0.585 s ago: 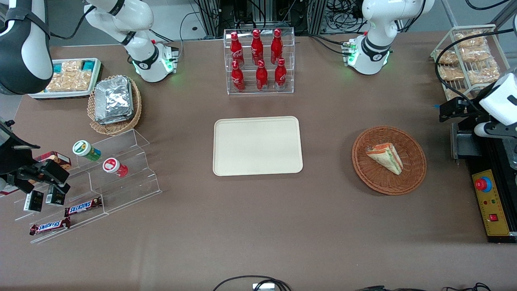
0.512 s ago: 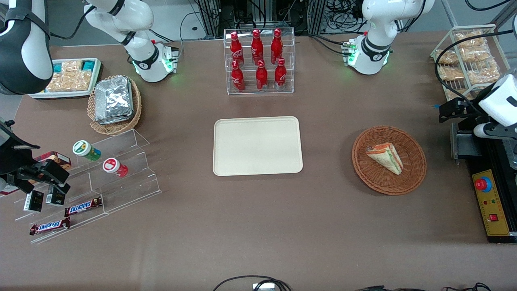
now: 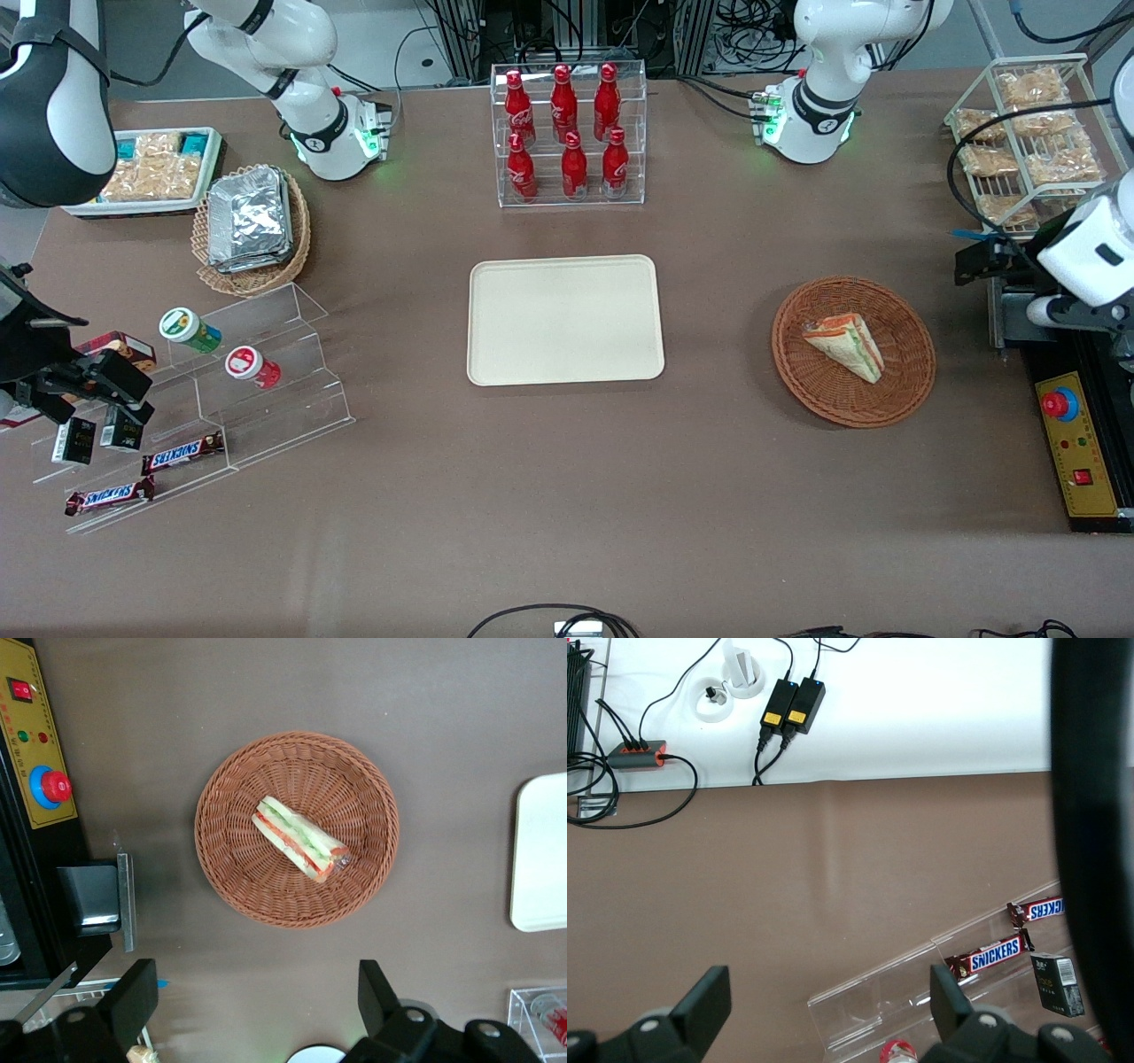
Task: Place sandwich from basket to tray
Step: 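Move the left gripper over the sandwich in the wicker basket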
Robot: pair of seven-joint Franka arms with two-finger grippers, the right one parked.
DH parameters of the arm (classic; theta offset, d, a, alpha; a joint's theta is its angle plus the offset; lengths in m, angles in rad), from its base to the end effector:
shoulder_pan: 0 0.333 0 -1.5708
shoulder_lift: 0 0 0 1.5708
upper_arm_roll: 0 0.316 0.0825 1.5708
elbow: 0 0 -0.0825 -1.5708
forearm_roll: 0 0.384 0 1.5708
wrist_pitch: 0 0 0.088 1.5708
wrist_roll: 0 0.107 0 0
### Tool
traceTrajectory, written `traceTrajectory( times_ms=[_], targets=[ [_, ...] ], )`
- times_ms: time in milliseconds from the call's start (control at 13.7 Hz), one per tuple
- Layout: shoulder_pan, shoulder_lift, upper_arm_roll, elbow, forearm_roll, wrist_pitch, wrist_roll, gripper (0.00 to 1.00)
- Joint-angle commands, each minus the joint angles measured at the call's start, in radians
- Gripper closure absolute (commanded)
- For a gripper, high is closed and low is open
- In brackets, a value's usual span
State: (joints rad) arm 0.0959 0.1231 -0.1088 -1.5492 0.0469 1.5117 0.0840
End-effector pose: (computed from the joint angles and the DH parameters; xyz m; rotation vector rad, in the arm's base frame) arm 0.5807 0.0013 0.5604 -3.0999 0.1522 0.2503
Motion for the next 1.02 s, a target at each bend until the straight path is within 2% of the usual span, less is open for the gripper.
traceTrajectory(
  times_ms=[0, 585, 805, 951],
  targets=[
    [-0.005, -0.006, 0.003, -0.116, -0.002, 0.114, -0.11, 0.0],
    [-0.012, -0.089, 0.0, -0.538, -0.013, 0.502, -0.41, 0.0],
    [-0.021, -0.088, -0.006, -0.629, -0.01, 0.614, -0.544, 0.0],
    [-0.03, -0.085, -0.006, -0.666, -0.01, 0.65, -0.566, 0.0]
  ],
)
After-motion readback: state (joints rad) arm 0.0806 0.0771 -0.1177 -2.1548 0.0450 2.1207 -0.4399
